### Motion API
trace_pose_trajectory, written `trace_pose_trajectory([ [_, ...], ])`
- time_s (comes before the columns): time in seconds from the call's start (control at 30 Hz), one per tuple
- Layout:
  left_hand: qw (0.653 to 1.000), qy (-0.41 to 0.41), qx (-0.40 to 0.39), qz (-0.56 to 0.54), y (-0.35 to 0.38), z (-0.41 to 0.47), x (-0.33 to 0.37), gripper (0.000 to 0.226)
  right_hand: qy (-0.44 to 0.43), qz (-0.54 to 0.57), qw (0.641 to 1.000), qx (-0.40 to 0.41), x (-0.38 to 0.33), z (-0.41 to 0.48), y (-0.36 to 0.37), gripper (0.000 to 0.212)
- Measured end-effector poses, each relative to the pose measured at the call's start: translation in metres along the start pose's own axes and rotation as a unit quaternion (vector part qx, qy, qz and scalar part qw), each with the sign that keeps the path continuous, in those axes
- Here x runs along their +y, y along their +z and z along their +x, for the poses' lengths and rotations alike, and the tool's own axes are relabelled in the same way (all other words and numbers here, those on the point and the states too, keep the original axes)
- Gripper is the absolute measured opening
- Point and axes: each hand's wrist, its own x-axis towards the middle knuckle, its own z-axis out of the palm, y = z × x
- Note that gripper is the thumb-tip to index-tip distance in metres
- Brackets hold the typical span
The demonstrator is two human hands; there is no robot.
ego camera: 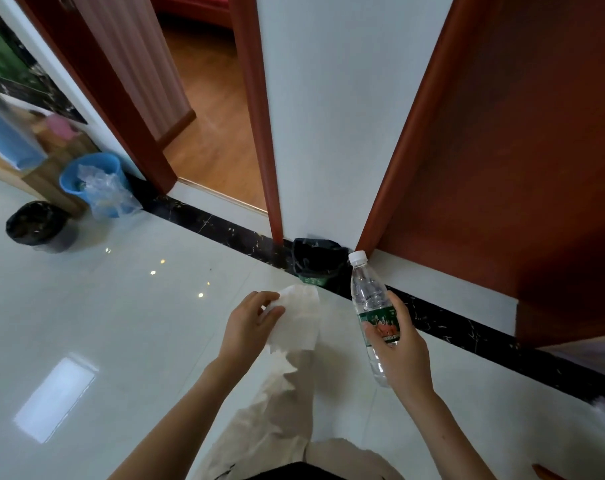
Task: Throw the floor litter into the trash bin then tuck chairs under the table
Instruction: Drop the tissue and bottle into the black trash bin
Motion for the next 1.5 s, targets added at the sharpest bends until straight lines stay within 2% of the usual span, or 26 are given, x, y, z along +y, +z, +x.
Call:
trace_pose_trajectory([
  [0.2, 0.998, -0.017, -0.052, 0.009, 0.009, 0.136, -0.009, 0.02, 0.025, -0.019, 0.999, 0.03, -0.013, 0.112, 0.026, 0.065],
  [0.37, 0.994, -0.04, -0.095, 0.018, 0.034, 0.233, -0.026, 0.022, 0.041, -0.045, 0.998, 0.0, -0.004, 0.198, 0.055, 0.069],
  [0.47, 0.993, -0.051, -0.11, 0.013, 0.073, 0.277, -0.055, 0.022, 0.057, -0.05, 0.997, -0.017, 0.025, 0.247, 0.082, 0.07],
  [0.6, 0.992, -0.083, -0.095, -0.003, 0.156, 0.327, -0.13, 0.021, 0.06, -0.046, 0.995, -0.06, 0.108, 0.313, 0.139, 0.071],
  [0.83, 0.986, -0.149, -0.061, -0.044, 0.321, 0.387, -0.284, 0.022, 0.048, -0.056, 0.995, -0.072, 0.283, 0.387, 0.241, 0.07],
  [1.03, 0.994, -0.101, -0.013, -0.04, 0.407, 0.444, -0.372, 0.024, 0.009, -0.033, 0.997, -0.065, 0.377, 0.43, 0.309, 0.068],
  [1.13, 0.997, -0.069, -0.036, -0.026, 0.435, 0.453, -0.395, 0.026, -0.001, -0.03, 0.998, -0.053, 0.397, 0.443, 0.329, 0.067],
  [1.27, 0.992, -0.026, -0.112, 0.049, 0.447, 0.454, -0.413, 0.047, 0.002, -0.039, 0.998, -0.048, 0.406, 0.454, 0.337, 0.068],
  [1.4, 0.996, -0.035, -0.075, 0.036, 0.431, 0.45, -0.417, 0.061, 0.002, -0.062, 0.997, -0.054, 0.401, 0.462, 0.335, 0.068],
  [1.5, 0.999, -0.029, -0.028, 0.028, 0.415, 0.446, -0.421, 0.057, 0.001, -0.076, 0.995, -0.07, 0.395, 0.472, 0.333, 0.07],
])
